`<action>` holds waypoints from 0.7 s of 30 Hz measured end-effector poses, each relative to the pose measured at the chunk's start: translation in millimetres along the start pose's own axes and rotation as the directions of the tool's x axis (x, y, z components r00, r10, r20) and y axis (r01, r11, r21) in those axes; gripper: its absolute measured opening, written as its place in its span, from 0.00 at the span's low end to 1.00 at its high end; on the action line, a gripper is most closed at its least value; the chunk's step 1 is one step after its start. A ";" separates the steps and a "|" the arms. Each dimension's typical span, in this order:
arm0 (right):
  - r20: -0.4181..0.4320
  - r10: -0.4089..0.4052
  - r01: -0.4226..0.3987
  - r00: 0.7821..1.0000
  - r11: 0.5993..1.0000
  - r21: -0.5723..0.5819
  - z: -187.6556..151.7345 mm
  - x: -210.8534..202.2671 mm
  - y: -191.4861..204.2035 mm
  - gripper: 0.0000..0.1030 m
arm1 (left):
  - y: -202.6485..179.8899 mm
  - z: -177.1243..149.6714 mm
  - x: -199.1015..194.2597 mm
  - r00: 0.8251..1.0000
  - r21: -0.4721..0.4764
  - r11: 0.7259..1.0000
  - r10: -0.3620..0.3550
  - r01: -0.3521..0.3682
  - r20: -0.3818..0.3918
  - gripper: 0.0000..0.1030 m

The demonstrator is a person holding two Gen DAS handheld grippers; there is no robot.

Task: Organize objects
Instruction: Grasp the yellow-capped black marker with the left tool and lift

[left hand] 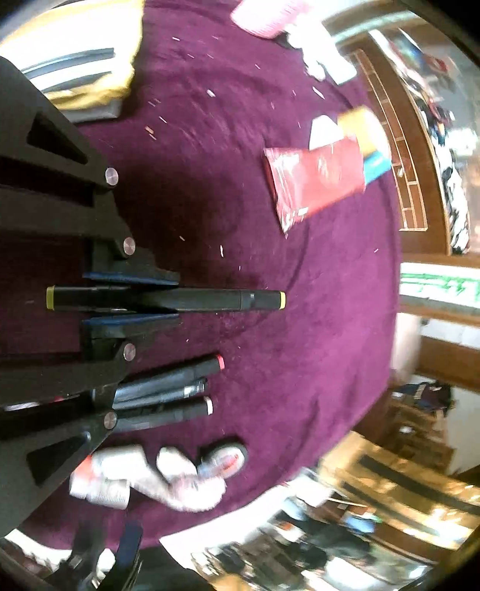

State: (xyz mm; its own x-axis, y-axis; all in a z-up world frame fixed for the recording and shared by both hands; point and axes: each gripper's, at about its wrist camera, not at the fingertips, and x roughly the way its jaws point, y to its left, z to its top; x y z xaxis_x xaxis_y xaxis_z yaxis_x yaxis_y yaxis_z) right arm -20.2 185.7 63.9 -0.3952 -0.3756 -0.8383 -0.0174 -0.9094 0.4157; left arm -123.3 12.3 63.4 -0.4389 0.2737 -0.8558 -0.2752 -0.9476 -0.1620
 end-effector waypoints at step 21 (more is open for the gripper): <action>-0.207 0.071 -0.083 0.976 0.995 -0.050 45.4 114.4 60.8 0.72 | 61.4 -101.1 -99.5 0.987 -0.227 0.964 -0.118 0.141 0.110 0.11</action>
State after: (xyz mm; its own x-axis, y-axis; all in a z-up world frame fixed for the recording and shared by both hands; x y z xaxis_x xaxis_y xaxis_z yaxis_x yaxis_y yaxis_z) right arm -108.2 95.5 9.4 -0.1971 -0.4678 -0.8616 0.0610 -0.8830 0.4655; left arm -10.1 -89.8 89.0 -0.4948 0.4001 -0.7714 -0.1326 -0.9121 -0.3880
